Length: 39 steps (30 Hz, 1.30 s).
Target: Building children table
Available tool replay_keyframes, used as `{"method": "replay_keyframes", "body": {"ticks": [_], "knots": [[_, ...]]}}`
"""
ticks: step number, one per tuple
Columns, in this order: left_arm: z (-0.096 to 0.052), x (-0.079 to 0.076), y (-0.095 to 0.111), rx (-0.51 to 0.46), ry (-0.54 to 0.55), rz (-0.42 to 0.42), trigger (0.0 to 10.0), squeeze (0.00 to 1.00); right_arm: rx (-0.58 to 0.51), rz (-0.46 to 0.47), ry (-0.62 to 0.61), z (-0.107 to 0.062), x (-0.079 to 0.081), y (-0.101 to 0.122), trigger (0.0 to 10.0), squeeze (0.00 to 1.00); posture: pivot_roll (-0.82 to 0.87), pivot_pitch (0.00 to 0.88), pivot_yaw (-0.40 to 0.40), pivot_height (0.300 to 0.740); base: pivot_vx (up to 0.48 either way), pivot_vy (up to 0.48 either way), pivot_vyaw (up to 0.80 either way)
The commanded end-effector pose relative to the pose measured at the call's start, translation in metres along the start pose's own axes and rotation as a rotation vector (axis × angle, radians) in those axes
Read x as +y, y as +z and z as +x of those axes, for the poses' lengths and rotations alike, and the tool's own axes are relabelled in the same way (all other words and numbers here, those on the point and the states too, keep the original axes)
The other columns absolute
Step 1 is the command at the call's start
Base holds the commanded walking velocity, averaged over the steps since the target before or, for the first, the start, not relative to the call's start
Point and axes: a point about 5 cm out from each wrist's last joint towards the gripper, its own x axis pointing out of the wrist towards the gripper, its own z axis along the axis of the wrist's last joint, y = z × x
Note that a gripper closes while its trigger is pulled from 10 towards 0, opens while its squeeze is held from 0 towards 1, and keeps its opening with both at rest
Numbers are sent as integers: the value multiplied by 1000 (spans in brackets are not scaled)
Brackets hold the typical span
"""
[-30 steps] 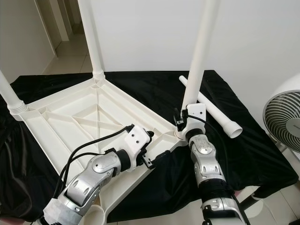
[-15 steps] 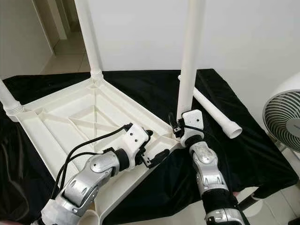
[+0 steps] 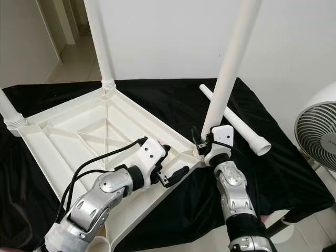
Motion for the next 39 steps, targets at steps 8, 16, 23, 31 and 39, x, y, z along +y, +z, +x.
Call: {"method": "replay_keyframes", "body": {"ticks": [8, 16, 23, 31, 39], "knots": [[-3, 1, 2, -4, 6, -4, 10000, 0, 221, 36, -1, -4, 5, -35, 10000, 0, 35, 28, 31, 740, 0, 0, 0], [-3, 2, 3, -6, 11, -3, 10000, 0, 262, 34, 21, 0, 4, -35, 10000, 0, 36, 17, 24, 740, 0, 0, 0], [-4, 1, 4, -8, 12, -3, 10000, 0, 285, 60, 19, 1, 1, -37, 10000, 0, 38, 10, 19, 740, 0, 0, 0], [-5, 0, 4, -7, 7, -2, 10000, 0, 311, 93, 3, 1, 0, -41, 10000, 0, 38, 10, 19, 740, 0, 0, 0], [-5, -1, 5, -8, 3, -3, 10000, 0, 331, 91, -125, 7, -2, -44, 10000, 0, 37, 12, 21, 740, 0, 0, 0]]}}
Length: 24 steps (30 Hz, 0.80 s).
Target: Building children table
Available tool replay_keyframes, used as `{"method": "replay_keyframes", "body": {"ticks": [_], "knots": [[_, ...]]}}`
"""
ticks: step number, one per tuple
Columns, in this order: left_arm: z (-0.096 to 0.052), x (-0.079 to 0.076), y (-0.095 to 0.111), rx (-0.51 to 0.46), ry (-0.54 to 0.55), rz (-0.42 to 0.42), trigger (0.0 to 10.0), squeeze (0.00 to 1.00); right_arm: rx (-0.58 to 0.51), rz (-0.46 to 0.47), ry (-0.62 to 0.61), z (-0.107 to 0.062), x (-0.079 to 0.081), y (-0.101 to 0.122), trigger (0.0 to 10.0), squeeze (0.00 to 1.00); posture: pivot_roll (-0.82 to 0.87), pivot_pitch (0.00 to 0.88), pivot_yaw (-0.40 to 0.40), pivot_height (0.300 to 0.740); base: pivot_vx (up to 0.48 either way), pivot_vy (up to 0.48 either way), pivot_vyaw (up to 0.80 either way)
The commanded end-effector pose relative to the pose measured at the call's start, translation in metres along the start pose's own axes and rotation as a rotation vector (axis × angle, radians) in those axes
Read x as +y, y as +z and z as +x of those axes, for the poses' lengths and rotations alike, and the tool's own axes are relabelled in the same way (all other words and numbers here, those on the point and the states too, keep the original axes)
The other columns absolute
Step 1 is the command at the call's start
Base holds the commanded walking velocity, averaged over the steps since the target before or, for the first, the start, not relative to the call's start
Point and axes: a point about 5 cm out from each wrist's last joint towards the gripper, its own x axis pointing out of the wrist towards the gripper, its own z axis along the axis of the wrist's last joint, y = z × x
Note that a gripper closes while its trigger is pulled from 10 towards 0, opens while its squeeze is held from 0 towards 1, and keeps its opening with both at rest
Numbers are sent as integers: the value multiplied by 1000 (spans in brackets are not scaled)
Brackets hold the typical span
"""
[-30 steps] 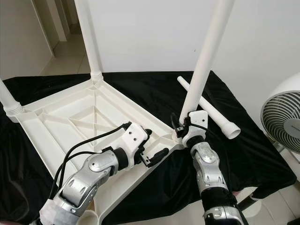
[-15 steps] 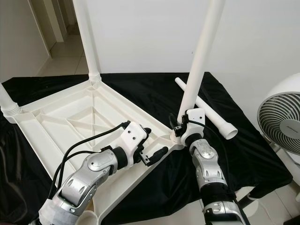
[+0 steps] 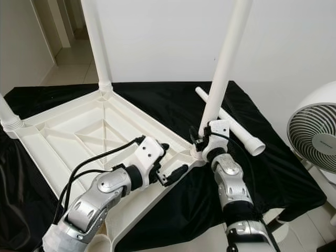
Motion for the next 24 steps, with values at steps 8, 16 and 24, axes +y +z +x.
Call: {"method": "replay_keyframes", "body": {"ticks": [8, 16, 24], "knots": [[-2, -2, 0, 6, -7, -8, 10000, 0, 165, 55, -189, -6, 2, -33, 10000, 0, 43, 18, 16, 740, 0, 0, 0], [-2, -3, 1, 5, 1, -11, 10000, 0, 145, 65, -300, -4, 7, -31, 10000, 0, 46, 19, 10, 740, 0, 0, 0], [-2, -3, 2, 1, 3, -12, 10000, 0, 127, 35, -478, -7, 10, -29, 10000, 0, 46, 16, 5, 740, 0, 0, 0]]}}
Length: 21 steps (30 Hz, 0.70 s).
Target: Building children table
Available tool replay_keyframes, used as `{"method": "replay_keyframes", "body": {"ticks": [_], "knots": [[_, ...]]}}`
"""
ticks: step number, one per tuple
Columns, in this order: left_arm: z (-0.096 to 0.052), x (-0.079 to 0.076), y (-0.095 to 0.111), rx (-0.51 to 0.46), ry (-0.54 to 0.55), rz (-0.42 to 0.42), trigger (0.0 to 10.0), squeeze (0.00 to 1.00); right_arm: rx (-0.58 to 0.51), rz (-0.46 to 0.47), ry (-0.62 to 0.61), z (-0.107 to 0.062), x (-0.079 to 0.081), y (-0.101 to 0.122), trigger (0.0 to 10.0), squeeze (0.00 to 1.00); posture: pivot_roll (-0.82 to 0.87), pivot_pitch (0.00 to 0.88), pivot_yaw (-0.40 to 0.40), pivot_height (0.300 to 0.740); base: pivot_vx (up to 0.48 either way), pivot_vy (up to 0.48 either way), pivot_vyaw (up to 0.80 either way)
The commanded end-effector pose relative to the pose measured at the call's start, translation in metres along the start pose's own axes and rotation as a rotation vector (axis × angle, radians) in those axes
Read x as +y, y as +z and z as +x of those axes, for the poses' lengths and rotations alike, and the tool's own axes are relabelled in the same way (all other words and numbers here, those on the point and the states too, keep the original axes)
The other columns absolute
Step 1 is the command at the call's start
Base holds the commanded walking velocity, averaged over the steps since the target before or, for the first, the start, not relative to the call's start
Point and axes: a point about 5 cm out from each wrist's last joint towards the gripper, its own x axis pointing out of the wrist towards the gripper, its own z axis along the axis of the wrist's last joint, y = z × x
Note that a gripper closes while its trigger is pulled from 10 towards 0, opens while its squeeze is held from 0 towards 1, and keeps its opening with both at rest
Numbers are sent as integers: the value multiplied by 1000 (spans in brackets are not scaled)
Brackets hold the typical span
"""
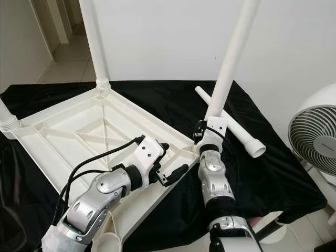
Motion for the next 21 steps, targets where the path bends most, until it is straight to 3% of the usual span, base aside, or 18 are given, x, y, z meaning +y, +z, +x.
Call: {"method": "replay_keyframes", "body": {"ticks": [1, 12, 20, 21], "knots": [[-1, -2, -1, 8, -1, -9, 10000, 0, 133, -39, -143, -11, -13, -30, 10000, 0, 45, 16, 4, 740, 0, 0, 0], [0, -2, 0, 6, 0, -9, 10000, 0, 81, -28, -338, -21, -9, -25, 10000, 0, 48, 15, 1, 740, 0, 0, 0], [1, -3, 1, 3, 1, -13, 10000, 0, 64, -43, -330, -23, 1, -23, 10000, 0, 48, 14, -1, 740, 0, 0, 0], [1, -3, 1, 2, 1, -14, 10000, 0, 50, -29, -323, -22, 1, -22, 10000, 294, 48, 18, -1, 740, 0, 0, 0]]}}
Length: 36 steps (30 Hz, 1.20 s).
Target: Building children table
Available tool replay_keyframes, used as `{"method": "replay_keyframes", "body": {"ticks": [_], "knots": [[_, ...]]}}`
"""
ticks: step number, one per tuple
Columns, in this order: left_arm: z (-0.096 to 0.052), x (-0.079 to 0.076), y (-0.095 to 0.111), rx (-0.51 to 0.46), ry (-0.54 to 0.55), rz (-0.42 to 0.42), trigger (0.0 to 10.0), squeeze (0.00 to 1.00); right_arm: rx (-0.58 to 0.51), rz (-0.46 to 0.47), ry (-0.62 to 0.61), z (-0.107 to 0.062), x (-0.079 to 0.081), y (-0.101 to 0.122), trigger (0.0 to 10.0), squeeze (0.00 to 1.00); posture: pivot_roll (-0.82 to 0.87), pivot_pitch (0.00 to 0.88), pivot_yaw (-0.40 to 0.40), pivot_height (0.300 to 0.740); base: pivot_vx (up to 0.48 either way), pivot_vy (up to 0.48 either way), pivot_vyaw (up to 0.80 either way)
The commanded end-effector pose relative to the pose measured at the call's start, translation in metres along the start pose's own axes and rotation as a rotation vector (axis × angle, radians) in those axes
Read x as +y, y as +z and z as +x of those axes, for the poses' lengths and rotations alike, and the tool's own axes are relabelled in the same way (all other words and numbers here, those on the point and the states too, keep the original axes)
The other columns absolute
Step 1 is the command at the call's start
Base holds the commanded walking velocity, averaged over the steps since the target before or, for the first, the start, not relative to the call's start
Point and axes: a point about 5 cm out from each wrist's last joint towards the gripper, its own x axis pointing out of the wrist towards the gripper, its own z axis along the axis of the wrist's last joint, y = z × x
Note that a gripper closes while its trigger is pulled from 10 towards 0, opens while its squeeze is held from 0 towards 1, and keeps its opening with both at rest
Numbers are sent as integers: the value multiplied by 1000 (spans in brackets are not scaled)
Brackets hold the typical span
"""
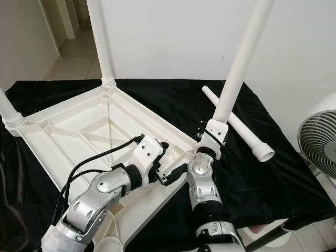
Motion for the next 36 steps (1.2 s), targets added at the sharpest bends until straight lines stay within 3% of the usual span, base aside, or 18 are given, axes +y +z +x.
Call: {"method": "replay_keyframes", "body": {"ticks": [1, 2, 16, 17, 23, 27, 31, 34, 36], "knots": [[2, -4, 0, 0, -6, -11, 10000, 0, 105, -39, -31, -8, -8, -26, 10000, 294, 48, 18, -1, 740, 0, 0, 0], [2, -4, 1, -1, -6, -11, 10000, 0, 88, -13, -22, -7, -8, -23, 10000, 1000, 48, 20, -1, 740, 0, 0, 0], [3, -5, 1, 0, -13, -12, 10000, 0, 10, 37, 44, -1, -10, -11, 10000, 992, 39, 23, 3, 740, 0, 0, 0], [4, -5, 1, 2, -17, -10, 10000, 0, 2, 54, 95, 1, -8, -8, 10000, 0, 38, 23, 3, 740, 0, 0, 0], [4, -8, -1, 9, -28, -9, 10000, 0, 5, 106, 287, 12, -11, -4, 10000, 0, 35, 30, -6, 740, 0, 0, 0], [4, -11, -6, 20, -19, -23, 10000, 0, -26, 89, 461, 17, -24, -1, 10000, 0, 39, 34, -18, 740, 0, 0, 0], [3, -12, -8, 25, -19, -29, 10000, 0, -25, 79, 530, 18, -26, -1, 10000, 0, 38, 37, -22, 740, 0, 0, 0], [1, -13, -10, 33, -27, -19, 10000, 0, -21, 62, 702, 20, -31, -1, 10000, 0, 39, 39, -25, 740, 0, 0, 0], [0, -13, -10, 34, -27, -18, 10000, 0, -21, 60, 726, 20, -31, -1, 10000, 0, 39, 39, -25, 740, 0, 0, 0]]}}
